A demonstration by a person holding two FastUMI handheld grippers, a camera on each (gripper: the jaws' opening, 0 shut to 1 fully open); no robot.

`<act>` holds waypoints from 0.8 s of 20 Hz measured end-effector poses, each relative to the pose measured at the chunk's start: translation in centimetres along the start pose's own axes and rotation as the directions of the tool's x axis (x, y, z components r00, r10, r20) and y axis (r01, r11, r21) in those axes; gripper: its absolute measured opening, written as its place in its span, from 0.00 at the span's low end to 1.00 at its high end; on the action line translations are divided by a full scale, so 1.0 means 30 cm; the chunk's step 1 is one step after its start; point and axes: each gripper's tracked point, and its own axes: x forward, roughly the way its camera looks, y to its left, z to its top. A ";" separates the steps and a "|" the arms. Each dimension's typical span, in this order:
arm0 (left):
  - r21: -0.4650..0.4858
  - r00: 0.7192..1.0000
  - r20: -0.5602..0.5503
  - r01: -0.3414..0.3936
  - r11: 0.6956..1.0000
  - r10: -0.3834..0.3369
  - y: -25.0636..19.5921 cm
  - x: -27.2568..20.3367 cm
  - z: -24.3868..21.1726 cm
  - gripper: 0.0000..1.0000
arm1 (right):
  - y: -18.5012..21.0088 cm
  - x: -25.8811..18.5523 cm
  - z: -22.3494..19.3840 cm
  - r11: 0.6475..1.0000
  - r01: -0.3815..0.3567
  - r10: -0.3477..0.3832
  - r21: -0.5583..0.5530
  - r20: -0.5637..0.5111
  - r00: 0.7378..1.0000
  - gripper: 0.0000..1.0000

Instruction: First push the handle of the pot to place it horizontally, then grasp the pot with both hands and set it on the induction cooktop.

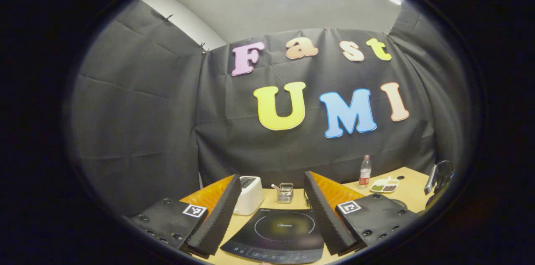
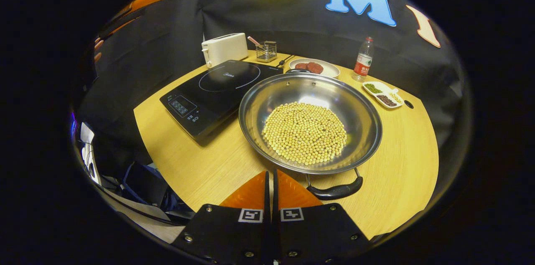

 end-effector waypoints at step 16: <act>0.020 0.999 -0.014 0.030 0.999 -0.030 -0.228 0.073 0.003 0.91 | -0.209 0.011 -0.043 0.998 0.032 -0.029 0.052 -0.061 0.998 0.01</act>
